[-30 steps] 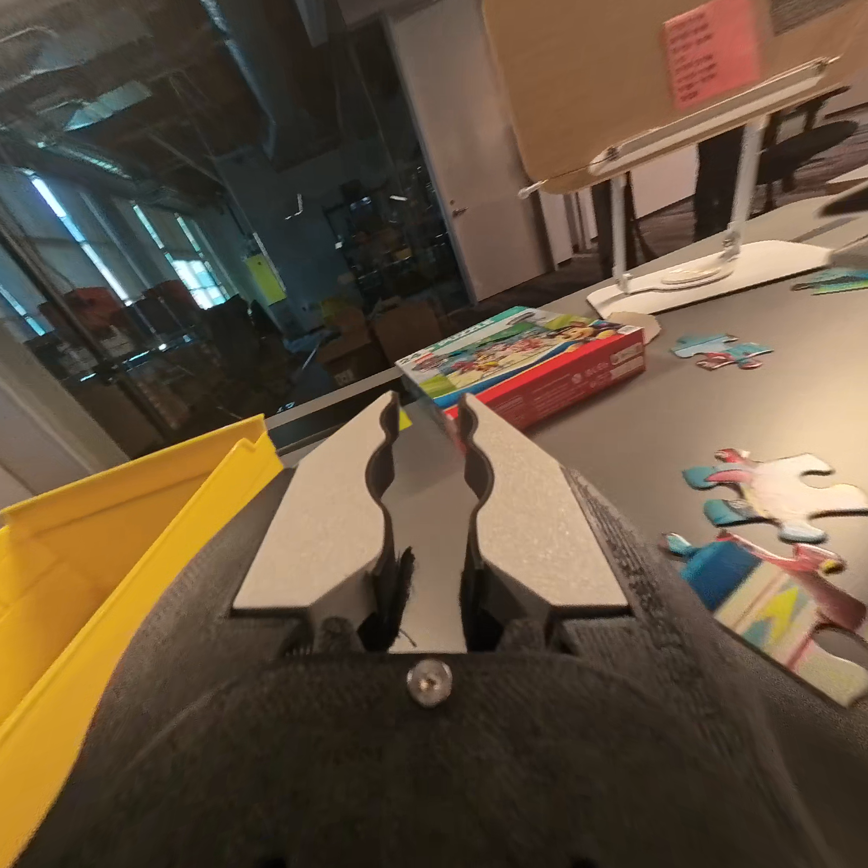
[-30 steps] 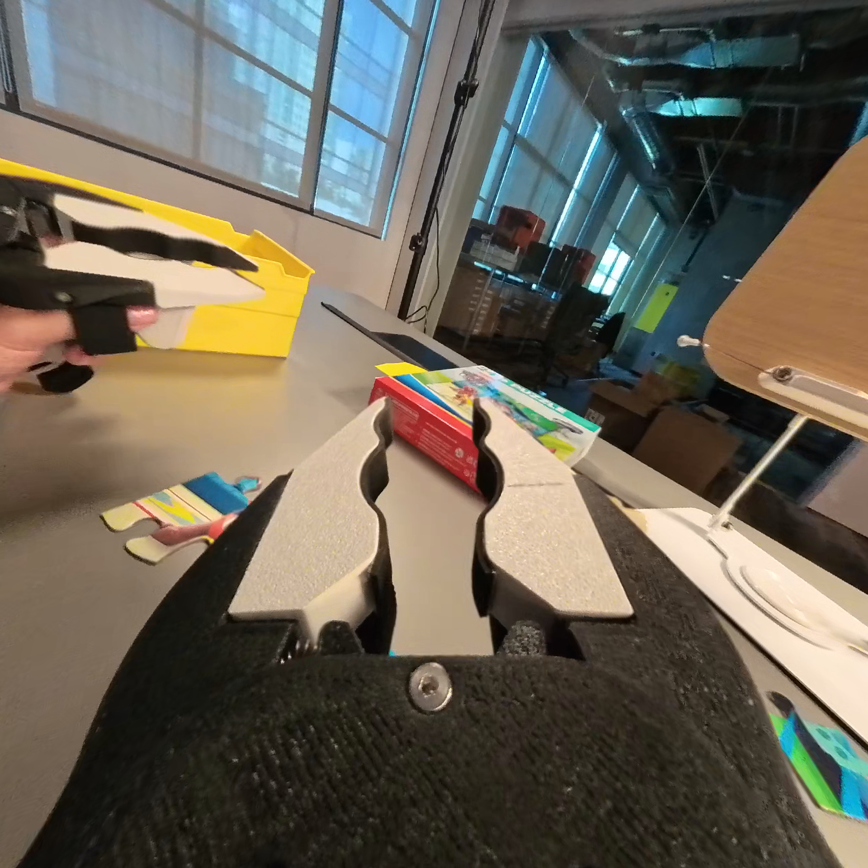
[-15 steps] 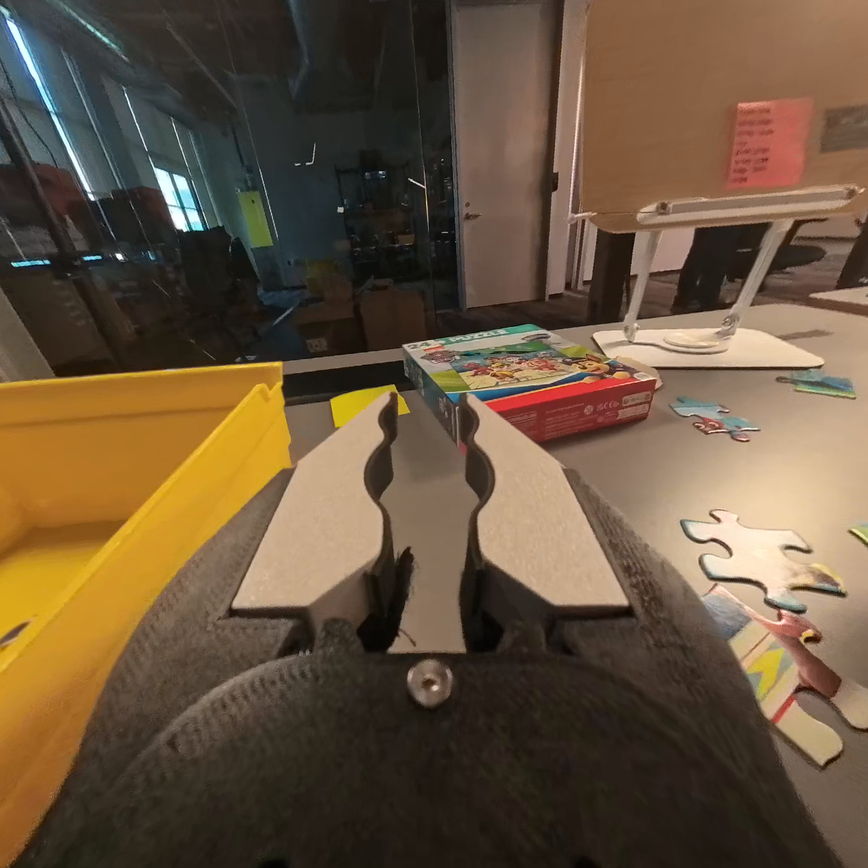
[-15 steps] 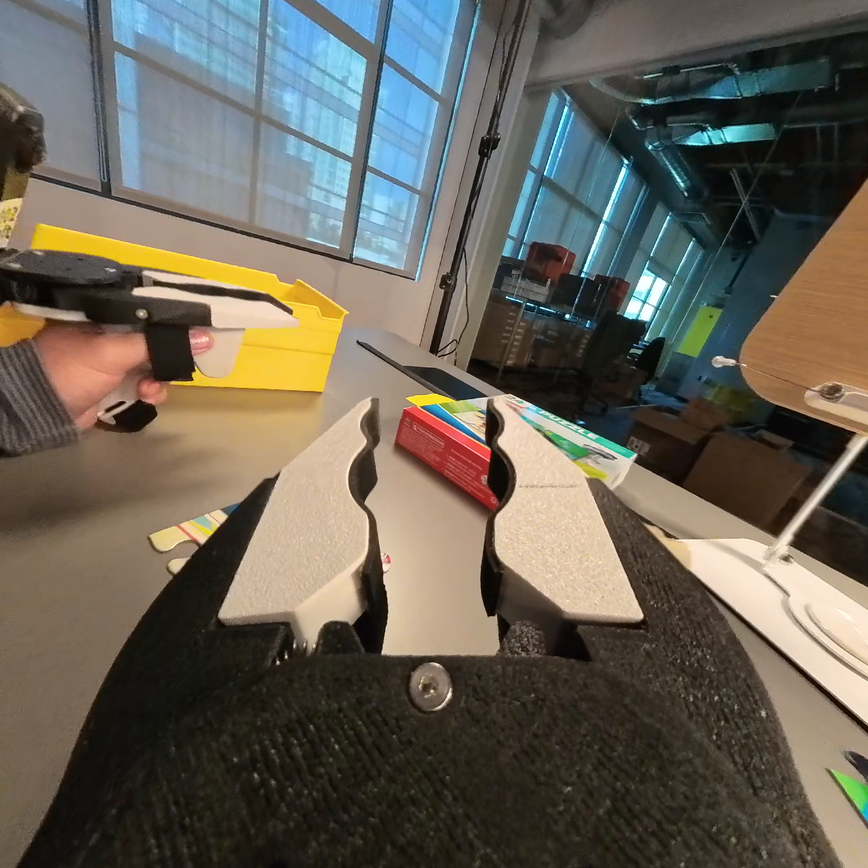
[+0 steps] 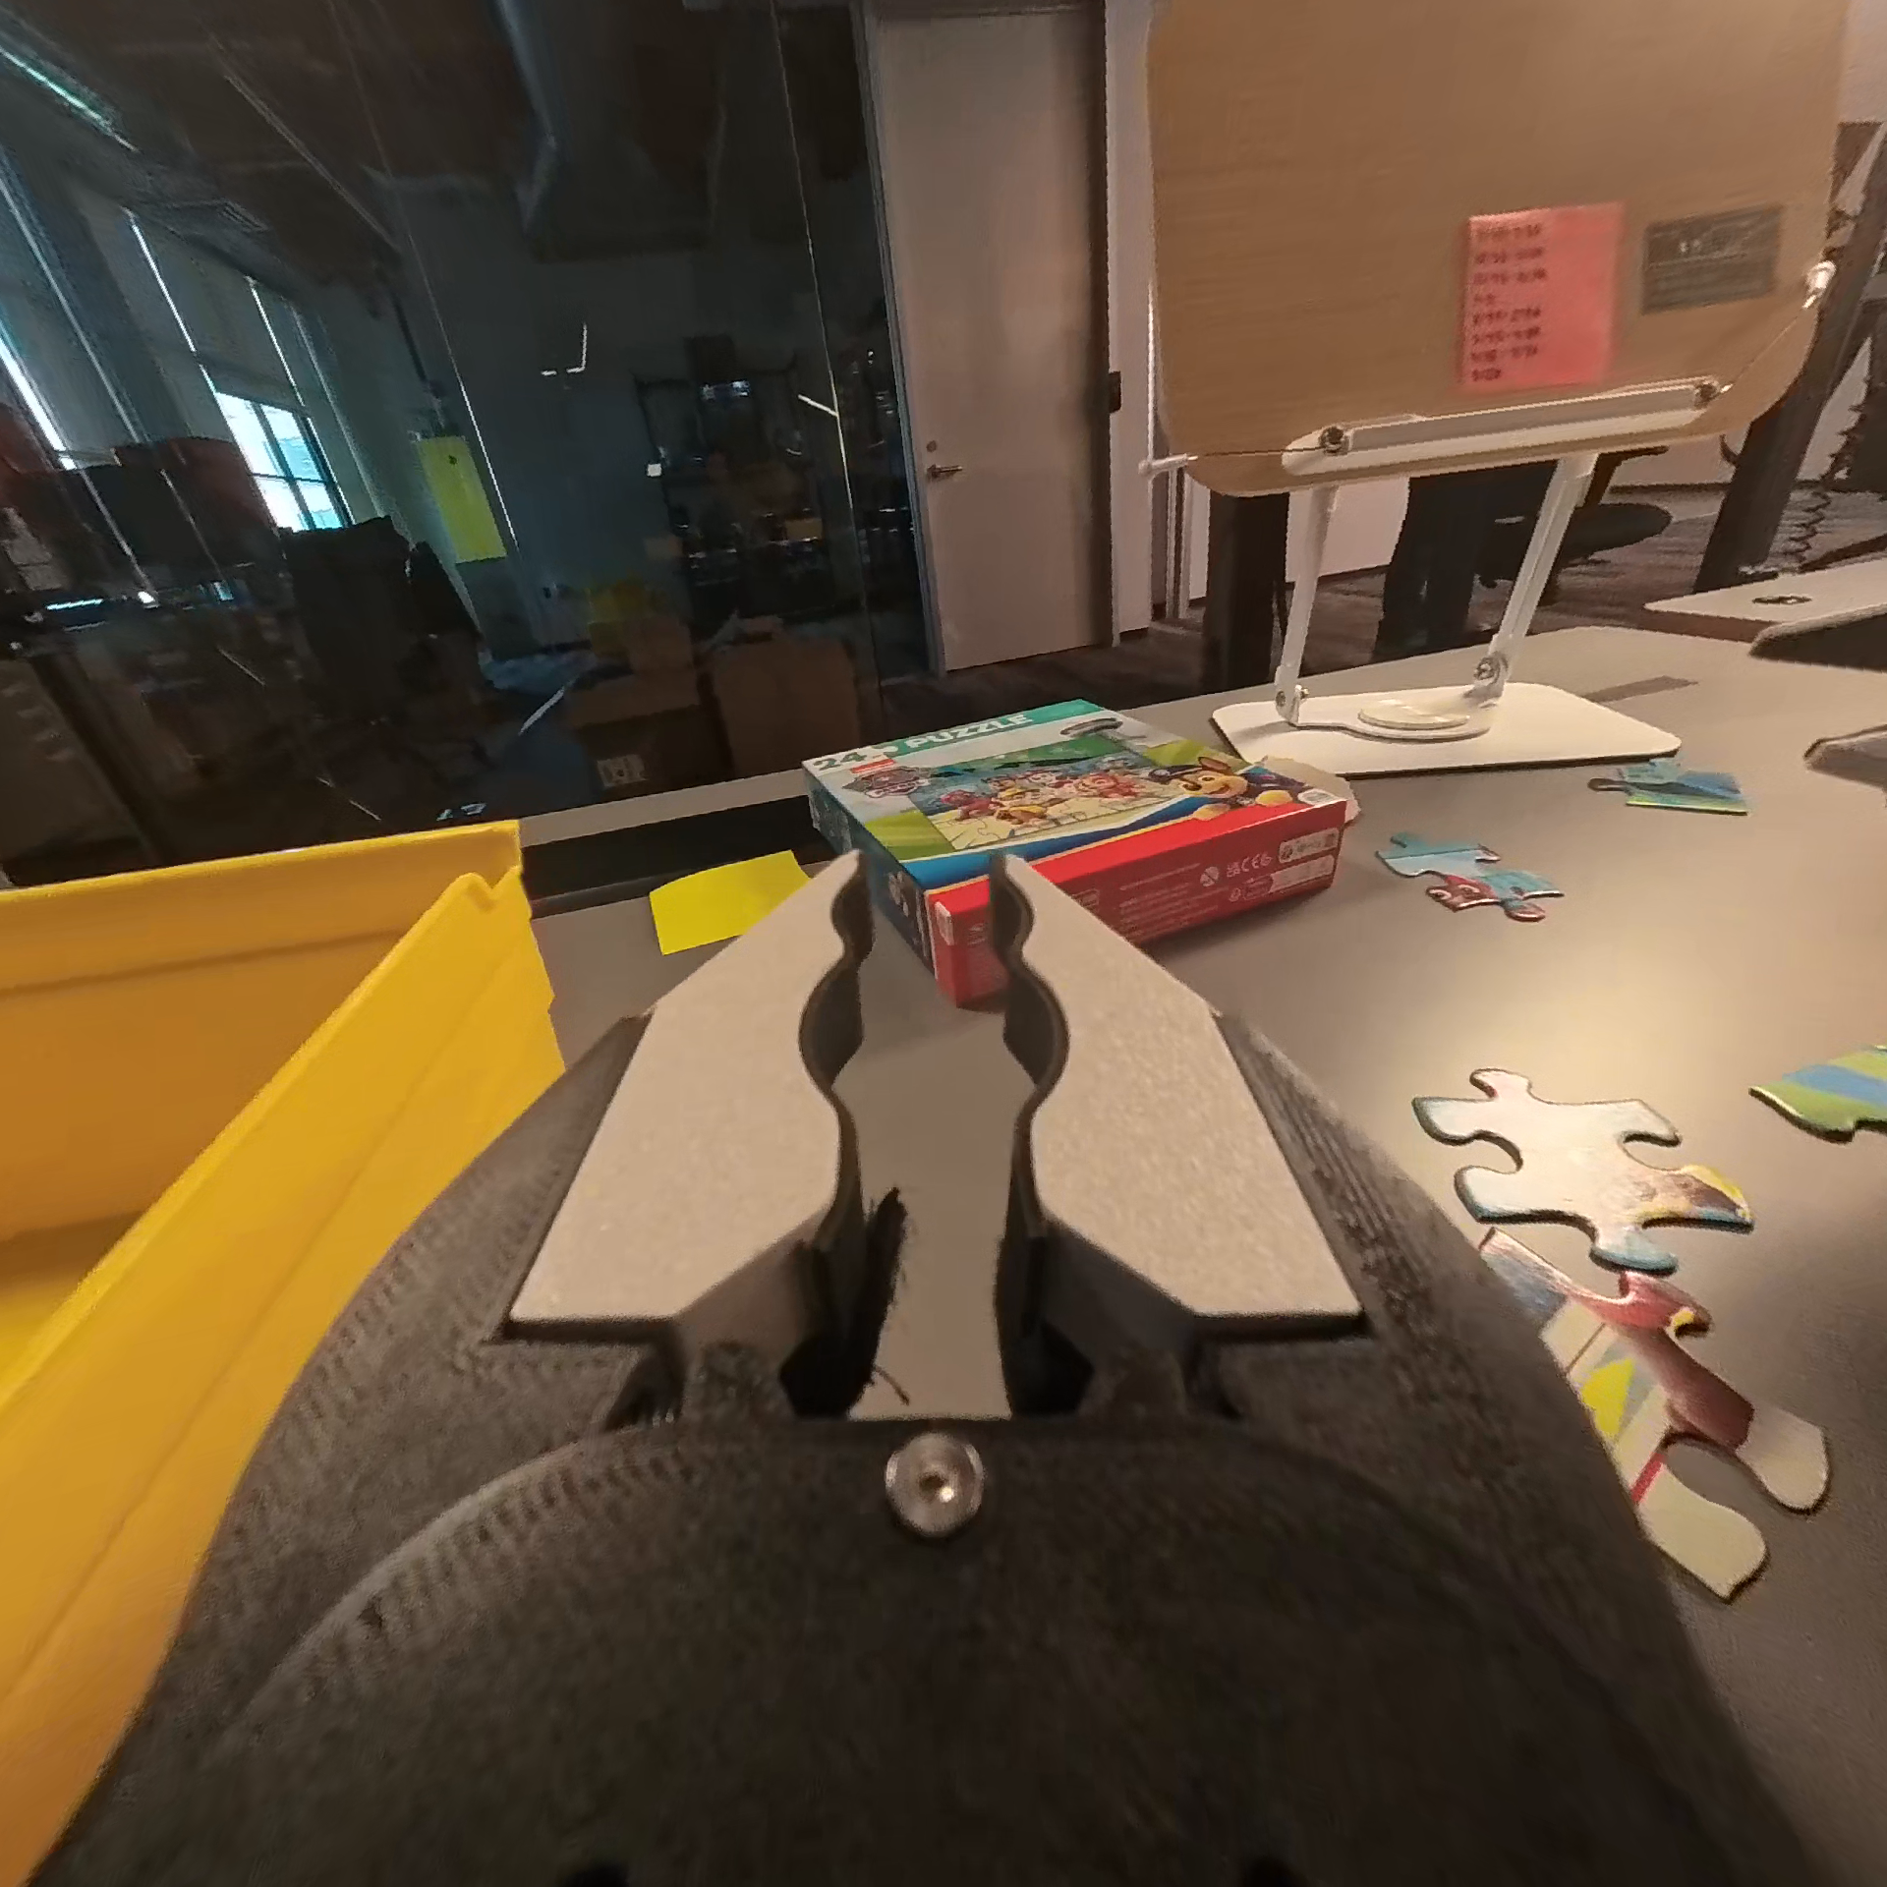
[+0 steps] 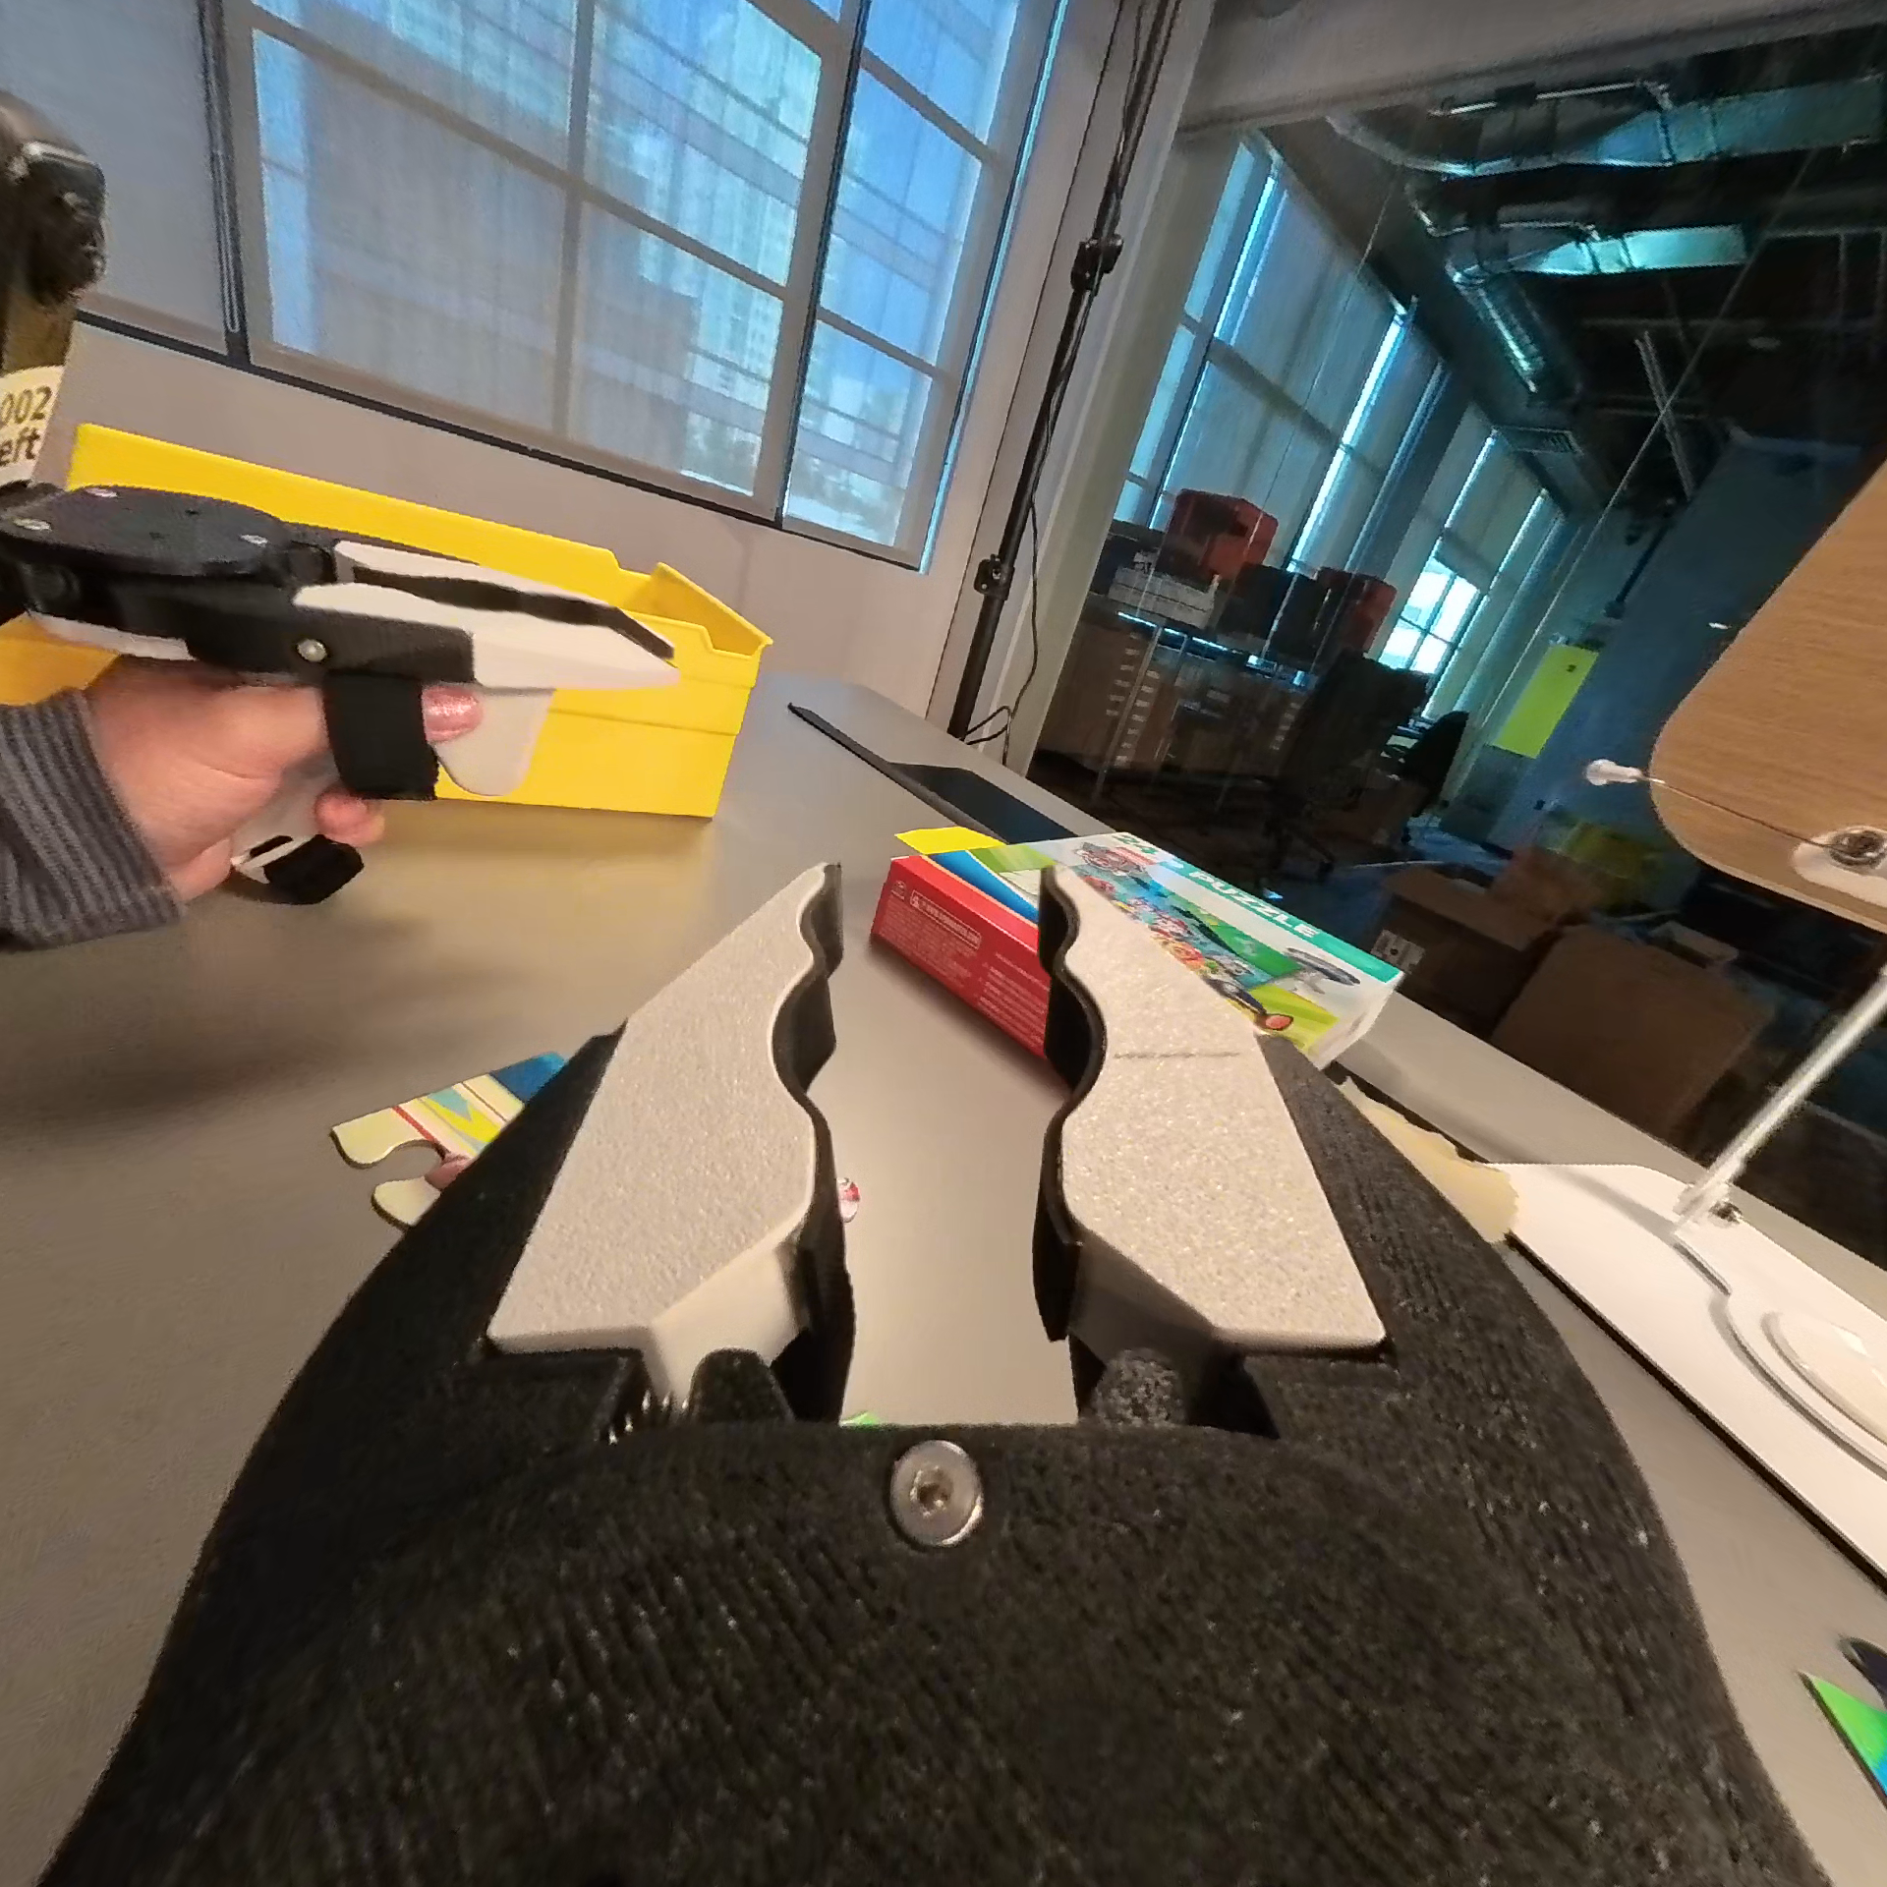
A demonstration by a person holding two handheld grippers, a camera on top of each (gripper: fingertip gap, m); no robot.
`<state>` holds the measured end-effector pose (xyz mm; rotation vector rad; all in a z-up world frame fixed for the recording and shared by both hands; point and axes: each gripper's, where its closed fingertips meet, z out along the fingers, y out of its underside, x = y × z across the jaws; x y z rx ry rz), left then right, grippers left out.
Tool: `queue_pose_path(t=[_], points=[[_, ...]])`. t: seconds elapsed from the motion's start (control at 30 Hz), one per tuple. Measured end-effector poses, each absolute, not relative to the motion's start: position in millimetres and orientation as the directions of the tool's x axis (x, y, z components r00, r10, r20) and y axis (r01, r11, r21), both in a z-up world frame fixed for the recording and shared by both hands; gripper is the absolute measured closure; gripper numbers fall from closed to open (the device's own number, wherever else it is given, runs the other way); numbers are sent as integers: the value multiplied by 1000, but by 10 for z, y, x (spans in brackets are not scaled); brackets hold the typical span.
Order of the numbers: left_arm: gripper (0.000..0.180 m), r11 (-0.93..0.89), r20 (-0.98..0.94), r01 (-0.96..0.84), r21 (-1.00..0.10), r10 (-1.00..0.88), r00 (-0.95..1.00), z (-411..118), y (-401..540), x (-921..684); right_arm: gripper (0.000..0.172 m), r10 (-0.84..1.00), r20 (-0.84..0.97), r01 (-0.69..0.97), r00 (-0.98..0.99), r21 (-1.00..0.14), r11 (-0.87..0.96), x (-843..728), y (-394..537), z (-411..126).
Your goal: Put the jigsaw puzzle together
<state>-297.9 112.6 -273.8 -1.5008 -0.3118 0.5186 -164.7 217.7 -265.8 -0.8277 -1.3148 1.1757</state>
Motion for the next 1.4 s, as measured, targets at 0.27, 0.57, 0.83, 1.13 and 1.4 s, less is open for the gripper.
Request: queue_pose_path(t=[0.27, 0.57, 0.83, 1.13, 1.4], points=[[162, 4, -106, -124, -992, 496, 862, -2733, 1135, -2974, 139, 949, 290, -154, -126, -951, 270, -1655, 2165, -2689], [163, -32, -158, -161, -986, 468, 870, -2757, 1211, -2896, 142, 943, 307, -144, -130, -946, 289, -1664, 2143, -2713], [163, -16, -140, -150, -988, 470, 872, -2743, 1191, -2906, 143, 941, 312, -141, -134, -946, 293, -1670, 2139, -2722], [163, -38, -171, -172, -984, 452, 875, -2758, 1205, -2846, 144, 938, 317, -137, -140, -944, 299, -1676, 2127, -2732], [163, -60, -188, -179, -982, 395, 899, -2788, 1260, -2733, 145, 936, 323, -136, -143, -943, 304, -1677, 2117, -2738]])
